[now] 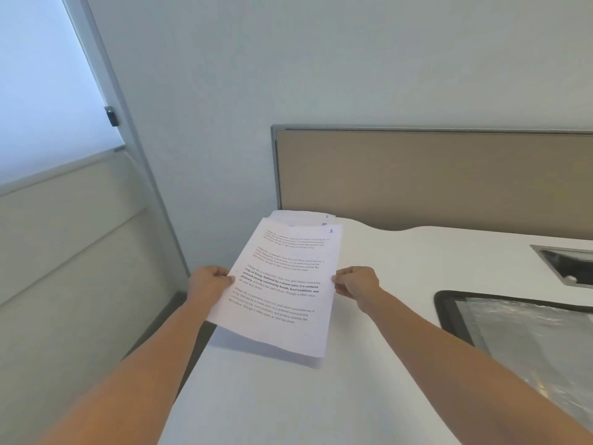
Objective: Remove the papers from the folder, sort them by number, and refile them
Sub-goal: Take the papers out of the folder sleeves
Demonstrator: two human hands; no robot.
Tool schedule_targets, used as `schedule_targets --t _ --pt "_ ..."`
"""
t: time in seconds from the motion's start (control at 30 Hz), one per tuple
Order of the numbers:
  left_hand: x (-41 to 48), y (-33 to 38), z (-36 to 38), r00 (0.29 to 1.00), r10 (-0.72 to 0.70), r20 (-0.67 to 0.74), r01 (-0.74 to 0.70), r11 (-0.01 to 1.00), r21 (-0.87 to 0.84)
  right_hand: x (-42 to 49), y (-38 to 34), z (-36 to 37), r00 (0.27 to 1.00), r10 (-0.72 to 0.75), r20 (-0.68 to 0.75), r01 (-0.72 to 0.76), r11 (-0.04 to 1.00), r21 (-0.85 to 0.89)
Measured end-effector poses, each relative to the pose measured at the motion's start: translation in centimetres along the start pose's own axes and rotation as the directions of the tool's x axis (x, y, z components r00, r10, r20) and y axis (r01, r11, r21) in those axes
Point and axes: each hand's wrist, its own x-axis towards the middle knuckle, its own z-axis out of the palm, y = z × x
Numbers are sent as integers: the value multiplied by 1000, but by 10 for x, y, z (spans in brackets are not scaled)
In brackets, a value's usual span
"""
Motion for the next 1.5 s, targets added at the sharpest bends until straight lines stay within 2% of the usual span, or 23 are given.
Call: schedule_targets --t 0.37,0.73,0.97,1.17,1.23,1.27,1.33,1.4,1.5 --pt "80 -18 25 999 -38 -11 39 998 57 68 -6 38 997 -42 -68 32 990 -134" --pt "97 -31 46 995 -11 -96 27 985 169 94 6 44 991 -49 -125 6 946 -324" --pt "77 -30 59 980 161 -115 -108 923 370 93 16 41 989 -91 -117 51 950 -309" --pt "57 -15 67 984 172 -37 -155 948 278 78 23 32 987 -113 -110 65 928 -368" --pt "47 -8 67 983 185 -16 -176 957 231 68 27 27 981 -174 -82 114 869 -482" --pt "40 -5 67 982 189 -5 -183 959 217 62 29 24 973 -224 -47 155 794 -588" --pt "25 0 68 983 182 9 -180 963 200 47 33 15 945 -321 68 246 556 -794" --pt "7 4 72 985 169 26 -171 967 189 33 38 5 913 -375 161 306 367 -879" --pt "-26 9 84 984 167 56 -175 969 176 13 42 -12 894 -395 209 335 282 -899"
